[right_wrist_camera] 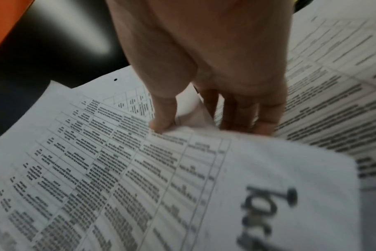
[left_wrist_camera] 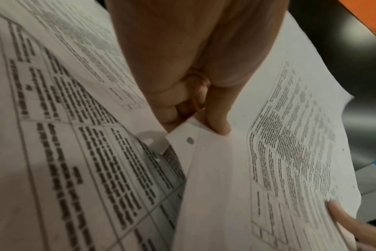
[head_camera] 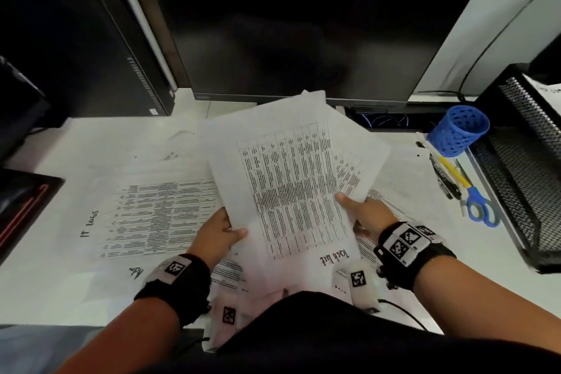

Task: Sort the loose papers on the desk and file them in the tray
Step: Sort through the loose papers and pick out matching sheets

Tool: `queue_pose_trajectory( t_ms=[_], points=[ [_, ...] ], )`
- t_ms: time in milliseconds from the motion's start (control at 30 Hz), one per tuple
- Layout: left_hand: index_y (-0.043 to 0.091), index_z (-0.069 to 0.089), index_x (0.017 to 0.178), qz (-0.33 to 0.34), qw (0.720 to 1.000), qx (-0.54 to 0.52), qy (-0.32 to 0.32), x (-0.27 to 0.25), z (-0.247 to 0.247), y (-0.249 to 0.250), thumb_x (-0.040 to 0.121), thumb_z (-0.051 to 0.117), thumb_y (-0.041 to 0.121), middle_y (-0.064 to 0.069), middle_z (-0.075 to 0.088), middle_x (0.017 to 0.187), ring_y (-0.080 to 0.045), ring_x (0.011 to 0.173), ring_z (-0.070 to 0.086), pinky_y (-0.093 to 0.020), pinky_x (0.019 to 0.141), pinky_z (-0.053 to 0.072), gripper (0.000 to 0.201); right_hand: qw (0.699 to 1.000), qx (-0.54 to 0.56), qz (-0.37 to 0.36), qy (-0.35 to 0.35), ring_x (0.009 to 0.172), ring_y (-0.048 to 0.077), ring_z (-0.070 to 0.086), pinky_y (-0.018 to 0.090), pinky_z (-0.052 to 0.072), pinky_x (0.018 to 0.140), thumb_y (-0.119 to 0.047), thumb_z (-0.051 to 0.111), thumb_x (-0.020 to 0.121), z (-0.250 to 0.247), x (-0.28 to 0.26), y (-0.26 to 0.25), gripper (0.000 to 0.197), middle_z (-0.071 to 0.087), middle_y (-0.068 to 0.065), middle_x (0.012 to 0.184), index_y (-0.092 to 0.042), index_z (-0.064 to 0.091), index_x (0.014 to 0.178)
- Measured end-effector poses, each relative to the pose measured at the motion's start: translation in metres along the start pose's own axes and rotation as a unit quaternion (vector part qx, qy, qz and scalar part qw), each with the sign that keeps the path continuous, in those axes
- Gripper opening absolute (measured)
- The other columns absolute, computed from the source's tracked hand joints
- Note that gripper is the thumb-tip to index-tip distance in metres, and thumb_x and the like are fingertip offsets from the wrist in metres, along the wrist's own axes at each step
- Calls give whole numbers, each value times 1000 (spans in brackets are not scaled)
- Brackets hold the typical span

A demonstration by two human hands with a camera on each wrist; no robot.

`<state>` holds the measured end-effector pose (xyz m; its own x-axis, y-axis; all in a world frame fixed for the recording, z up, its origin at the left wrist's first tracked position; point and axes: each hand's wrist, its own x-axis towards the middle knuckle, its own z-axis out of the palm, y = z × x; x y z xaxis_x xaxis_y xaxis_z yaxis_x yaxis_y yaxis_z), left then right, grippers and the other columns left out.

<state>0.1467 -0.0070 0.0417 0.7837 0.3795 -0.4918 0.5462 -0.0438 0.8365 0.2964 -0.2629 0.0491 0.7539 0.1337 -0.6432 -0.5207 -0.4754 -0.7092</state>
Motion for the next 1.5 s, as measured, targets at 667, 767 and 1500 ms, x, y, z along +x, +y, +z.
queue_pose_trajectory(
  t_ms=[667, 767, 1500],
  points=[
    [26, 24, 150, -2, 829, 539, -149, -8, -45, -20, 96, 45, 37, -1, 16, 159, -18, 145, 18, -34, 118, 18, 58, 965, -197, -37, 172, 113, 37, 54, 38, 41, 96, -2, 55, 88, -45, 13, 19, 29, 60, 24, 120, 4, 58, 116],
    [25, 48, 136, 13, 844, 520, -133, -1, -47, -1, 91, 54, 37, 2, 47, 143, -16, 129, 44, -33, 108, 34, 47, 961, -196, -54, 189, 111, 37, 56, 37, 42, 94, -6, 54, 90, -42, 9, 16, 29, 61, 23, 120, 2, 59, 117],
    [29, 45, 135, -6, 703, 711, 19, 111, -125, 42, 71, 76, 48, -1, 41, 136, -26, 125, 42, -42, 101, 38, 73, 963, -238, -24, 122, 117, 36, 52, 35, 38, 96, -17, 59, 92, -53, 2, 11, 33, 58, 21, 126, 0, 57, 119]
  ],
)
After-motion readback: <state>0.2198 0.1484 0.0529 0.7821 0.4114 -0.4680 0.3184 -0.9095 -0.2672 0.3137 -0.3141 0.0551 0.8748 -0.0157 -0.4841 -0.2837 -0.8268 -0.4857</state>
